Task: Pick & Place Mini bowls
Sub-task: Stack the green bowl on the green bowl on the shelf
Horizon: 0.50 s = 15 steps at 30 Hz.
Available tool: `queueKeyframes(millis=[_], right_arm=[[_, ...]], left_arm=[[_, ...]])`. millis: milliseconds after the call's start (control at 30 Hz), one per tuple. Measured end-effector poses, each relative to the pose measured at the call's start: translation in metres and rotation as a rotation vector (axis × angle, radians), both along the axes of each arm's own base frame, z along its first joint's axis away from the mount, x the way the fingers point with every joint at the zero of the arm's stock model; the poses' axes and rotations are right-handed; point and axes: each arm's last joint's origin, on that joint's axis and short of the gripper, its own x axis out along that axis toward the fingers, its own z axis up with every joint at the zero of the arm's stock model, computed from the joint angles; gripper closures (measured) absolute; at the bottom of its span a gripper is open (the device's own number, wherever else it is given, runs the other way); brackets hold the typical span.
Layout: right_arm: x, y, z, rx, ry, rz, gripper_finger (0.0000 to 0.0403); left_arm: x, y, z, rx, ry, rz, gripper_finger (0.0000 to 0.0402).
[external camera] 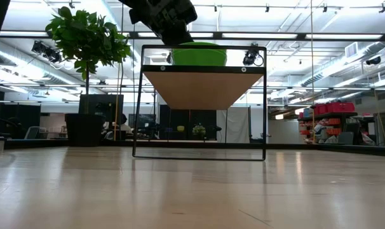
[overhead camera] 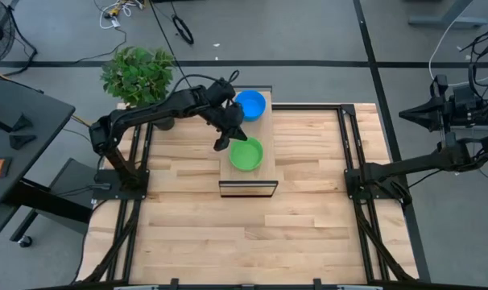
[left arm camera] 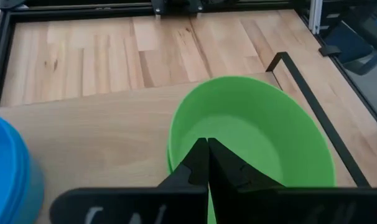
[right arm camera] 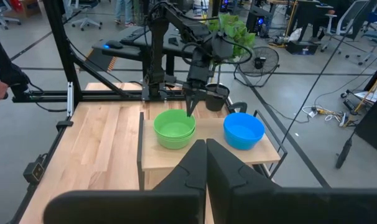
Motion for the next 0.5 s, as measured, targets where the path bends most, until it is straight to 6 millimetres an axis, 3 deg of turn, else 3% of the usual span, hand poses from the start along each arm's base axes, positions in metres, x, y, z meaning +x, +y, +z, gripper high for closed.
queueKeyframes(millis=[500], right_arm=[[0.0,0.0,0.0,0.0,0.0,0.0,0.0396]], left_arm=[[-0.0025,0.0033,-0.002,-0.001,0.024,0.017,0.0402]])
